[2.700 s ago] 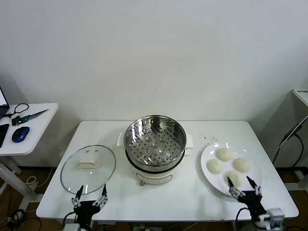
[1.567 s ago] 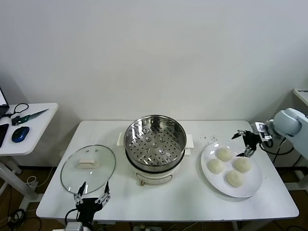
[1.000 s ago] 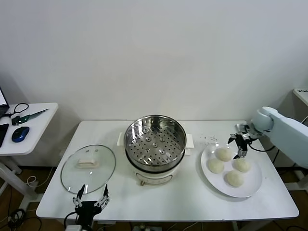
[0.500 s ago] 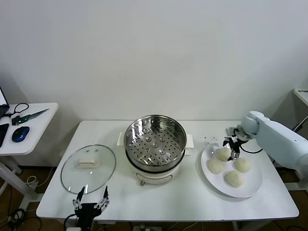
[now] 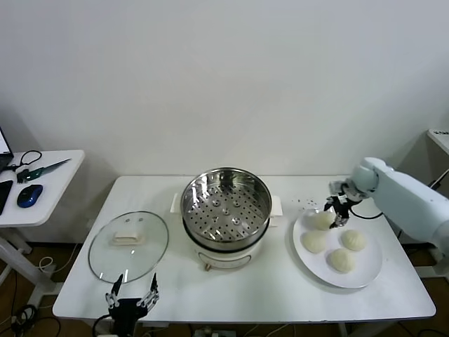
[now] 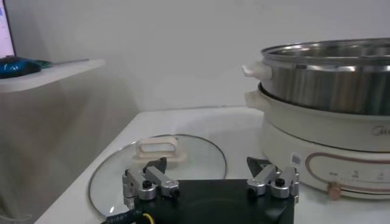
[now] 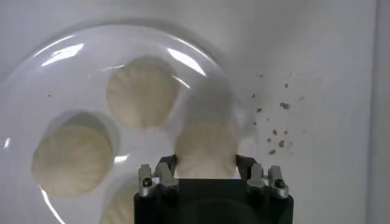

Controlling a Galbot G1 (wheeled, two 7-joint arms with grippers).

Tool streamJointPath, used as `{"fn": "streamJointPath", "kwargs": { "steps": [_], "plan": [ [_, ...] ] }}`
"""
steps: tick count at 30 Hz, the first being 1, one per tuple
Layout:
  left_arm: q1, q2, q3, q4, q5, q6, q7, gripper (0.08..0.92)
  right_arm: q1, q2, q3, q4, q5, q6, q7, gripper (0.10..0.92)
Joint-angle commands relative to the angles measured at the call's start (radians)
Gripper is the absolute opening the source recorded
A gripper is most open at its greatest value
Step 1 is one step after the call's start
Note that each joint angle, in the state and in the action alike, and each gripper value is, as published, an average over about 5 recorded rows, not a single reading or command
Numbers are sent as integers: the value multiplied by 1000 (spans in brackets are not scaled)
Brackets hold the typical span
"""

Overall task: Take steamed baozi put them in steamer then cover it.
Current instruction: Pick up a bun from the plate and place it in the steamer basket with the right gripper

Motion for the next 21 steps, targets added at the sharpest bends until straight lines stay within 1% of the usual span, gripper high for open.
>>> {"fn": "streamJointPath", "kwargs": {
  "steps": [1,6,8,11,15,21],
  "plan": [
    [-1,2,4,-1,8,-3,2,823,546,15,-442,220,239,237,-28,662],
    [-4,7,11,2,15,-3,4,823,800,139,-598,377,292,444,-20,663],
    [-9,6,13,5,16,-4,4,823,837,189,-619,447,264,499,2,666],
    [-16,3,16,8,15,-5,4,823,793,262,-574,505,152,558,53,669],
    [-21,0,16,2,14,-4,3,823,643,344,-481,469,-13,608,107,670],
    [-29,-3,9,-4,16,-4,2,823,428,453,-382,297,-264,657,169,670]
  ]
}}
